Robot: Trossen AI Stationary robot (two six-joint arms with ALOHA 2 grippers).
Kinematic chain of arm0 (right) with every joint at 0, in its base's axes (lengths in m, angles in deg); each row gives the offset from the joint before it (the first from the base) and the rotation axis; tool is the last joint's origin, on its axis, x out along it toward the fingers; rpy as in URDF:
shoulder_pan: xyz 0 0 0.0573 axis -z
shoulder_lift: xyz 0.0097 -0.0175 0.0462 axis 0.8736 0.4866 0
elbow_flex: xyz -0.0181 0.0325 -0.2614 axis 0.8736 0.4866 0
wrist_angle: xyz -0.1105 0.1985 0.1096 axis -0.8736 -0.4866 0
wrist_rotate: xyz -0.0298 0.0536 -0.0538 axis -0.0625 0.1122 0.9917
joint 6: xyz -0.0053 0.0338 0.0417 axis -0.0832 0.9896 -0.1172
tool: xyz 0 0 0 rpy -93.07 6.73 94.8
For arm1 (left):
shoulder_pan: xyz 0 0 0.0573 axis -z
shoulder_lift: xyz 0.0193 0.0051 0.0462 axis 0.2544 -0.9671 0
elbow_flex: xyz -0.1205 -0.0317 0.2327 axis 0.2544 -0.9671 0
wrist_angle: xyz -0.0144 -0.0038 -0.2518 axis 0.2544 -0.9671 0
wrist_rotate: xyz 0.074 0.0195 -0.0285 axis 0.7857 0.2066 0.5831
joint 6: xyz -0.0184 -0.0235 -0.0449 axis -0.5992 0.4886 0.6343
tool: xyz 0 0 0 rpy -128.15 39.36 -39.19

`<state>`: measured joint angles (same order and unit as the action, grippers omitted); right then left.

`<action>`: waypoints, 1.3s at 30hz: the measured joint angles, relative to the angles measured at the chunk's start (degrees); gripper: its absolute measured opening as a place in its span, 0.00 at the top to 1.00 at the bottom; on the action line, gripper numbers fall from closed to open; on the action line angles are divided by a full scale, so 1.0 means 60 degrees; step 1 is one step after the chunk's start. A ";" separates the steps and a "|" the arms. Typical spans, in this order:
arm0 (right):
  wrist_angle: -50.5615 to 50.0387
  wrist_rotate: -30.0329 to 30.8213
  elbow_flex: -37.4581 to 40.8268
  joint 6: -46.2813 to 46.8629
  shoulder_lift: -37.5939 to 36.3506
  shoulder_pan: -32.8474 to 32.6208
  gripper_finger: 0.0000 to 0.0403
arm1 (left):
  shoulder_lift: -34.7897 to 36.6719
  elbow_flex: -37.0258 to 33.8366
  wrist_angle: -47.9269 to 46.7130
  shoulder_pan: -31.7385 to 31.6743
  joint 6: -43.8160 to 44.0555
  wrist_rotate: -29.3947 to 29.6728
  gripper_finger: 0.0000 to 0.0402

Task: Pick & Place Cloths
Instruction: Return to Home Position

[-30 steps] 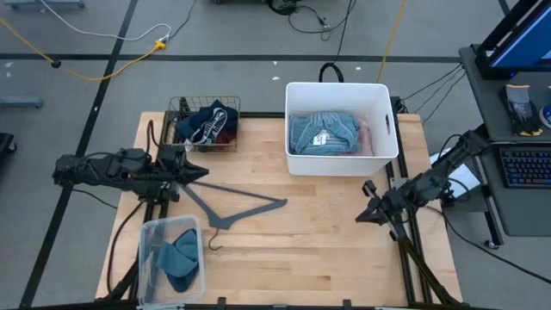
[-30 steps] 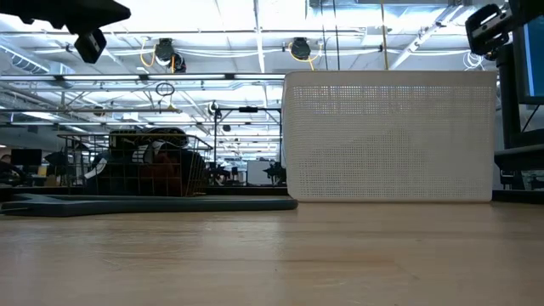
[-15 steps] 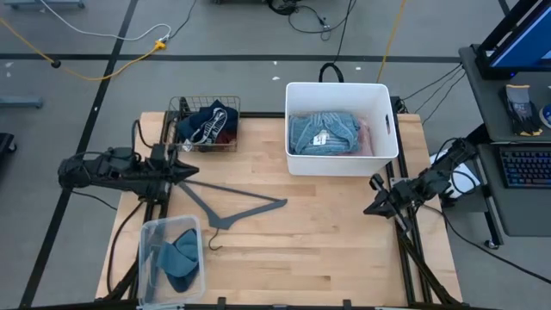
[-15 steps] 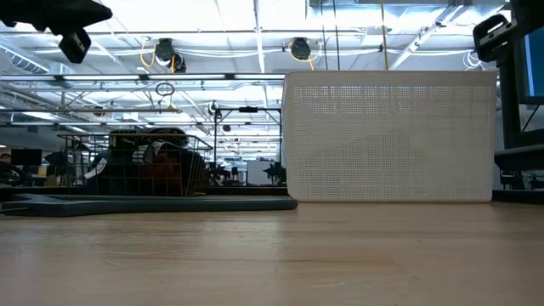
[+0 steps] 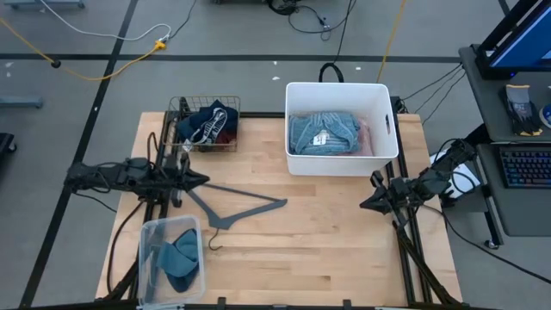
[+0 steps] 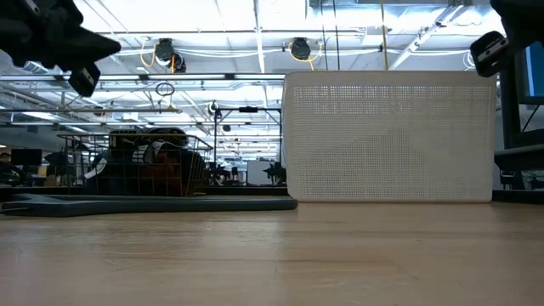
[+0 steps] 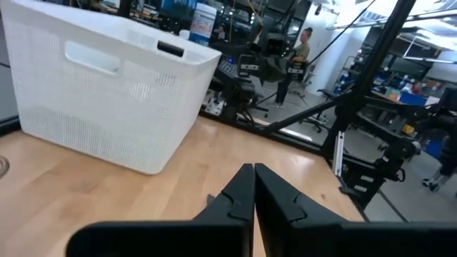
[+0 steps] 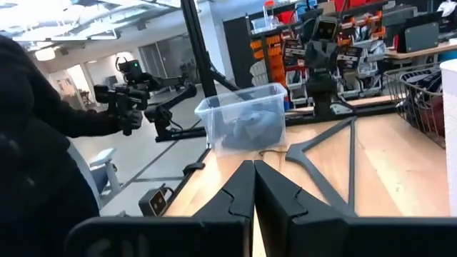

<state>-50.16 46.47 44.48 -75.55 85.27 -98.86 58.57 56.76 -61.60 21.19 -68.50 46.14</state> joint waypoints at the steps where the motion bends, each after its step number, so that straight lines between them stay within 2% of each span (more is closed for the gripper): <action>1: -0.0089 -0.0023 0.0000 0.0008 -0.0004 0.0000 1.00 | 0.0069 -0.0147 0.0057 0.0000 -0.0001 0.0003 0.97; 9: -0.0298 -0.0270 0.0000 0.0022 0.0033 0.0000 1.00 | 0.0391 -0.0851 0.0081 0.0000 -0.0021 0.0055 0.99; 16: -0.0355 -0.0272 0.0000 -0.0005 0.0033 0.0000 1.00 | 0.0383 -0.1208 0.0068 0.0000 -0.0068 0.0301 0.96; 39: -0.0361 -0.0272 0.0000 -0.0049 0.0033 0.0000 1.00 | 0.0361 -0.1262 0.0309 0.0000 -0.0294 0.0266 0.95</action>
<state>-52.33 44.84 44.48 -75.85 85.47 -98.86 60.73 49.19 -59.75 21.19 -70.27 47.74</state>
